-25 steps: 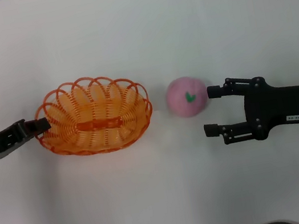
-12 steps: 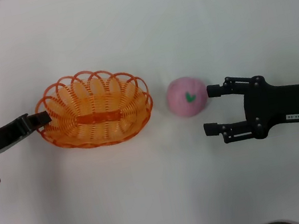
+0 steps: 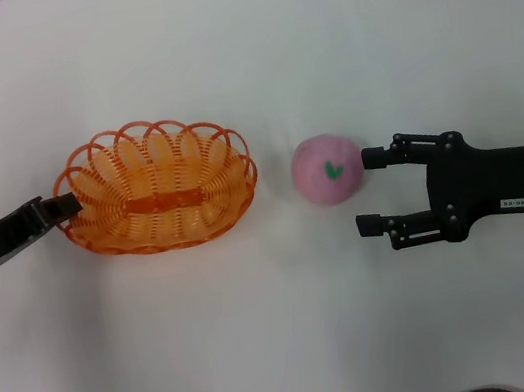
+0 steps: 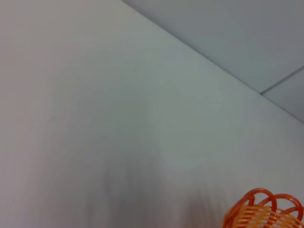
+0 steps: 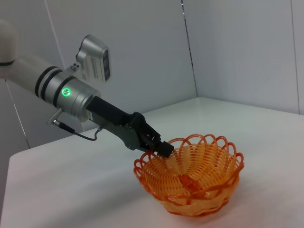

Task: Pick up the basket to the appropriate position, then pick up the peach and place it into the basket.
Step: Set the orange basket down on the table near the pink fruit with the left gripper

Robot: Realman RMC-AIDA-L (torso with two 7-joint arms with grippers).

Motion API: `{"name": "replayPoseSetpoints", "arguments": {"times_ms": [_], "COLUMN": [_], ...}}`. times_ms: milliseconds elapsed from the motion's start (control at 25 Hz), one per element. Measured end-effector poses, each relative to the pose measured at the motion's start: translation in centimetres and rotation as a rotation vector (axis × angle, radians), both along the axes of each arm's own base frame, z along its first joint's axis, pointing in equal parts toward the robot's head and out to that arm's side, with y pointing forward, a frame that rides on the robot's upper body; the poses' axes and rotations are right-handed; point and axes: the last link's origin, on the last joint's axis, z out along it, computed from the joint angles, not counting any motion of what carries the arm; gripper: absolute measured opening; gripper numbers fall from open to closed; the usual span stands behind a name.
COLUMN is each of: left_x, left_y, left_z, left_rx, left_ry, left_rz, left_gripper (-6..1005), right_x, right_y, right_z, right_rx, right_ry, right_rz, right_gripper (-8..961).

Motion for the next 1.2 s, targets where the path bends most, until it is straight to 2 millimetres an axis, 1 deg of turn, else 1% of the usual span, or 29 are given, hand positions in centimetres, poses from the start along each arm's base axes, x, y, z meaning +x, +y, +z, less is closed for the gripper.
{"name": "replayPoseSetpoints", "arguments": {"times_ms": [920, 1160, 1200], "left_x": [-0.31, -0.38, -0.41], "left_y": [-0.57, -0.79, -0.82], "left_z": [-0.48, -0.21, -0.14], "left_rx": [-0.028, -0.037, -0.037], "left_ry": [-0.014, -0.027, -0.03], "left_rz": [0.016, 0.016, 0.017], "left_gripper": [48, 83, 110], "right_x": [-0.03, -0.06, -0.06], "right_y": [0.06, 0.04, 0.05], "right_z": [-0.07, -0.06, -0.06], "right_rx": [0.001, 0.0, 0.001], "right_ry": [-0.001, 0.001, 0.001], "right_rz": [-0.001, 0.001, 0.001], "right_gripper": [891, 891, 891]}}
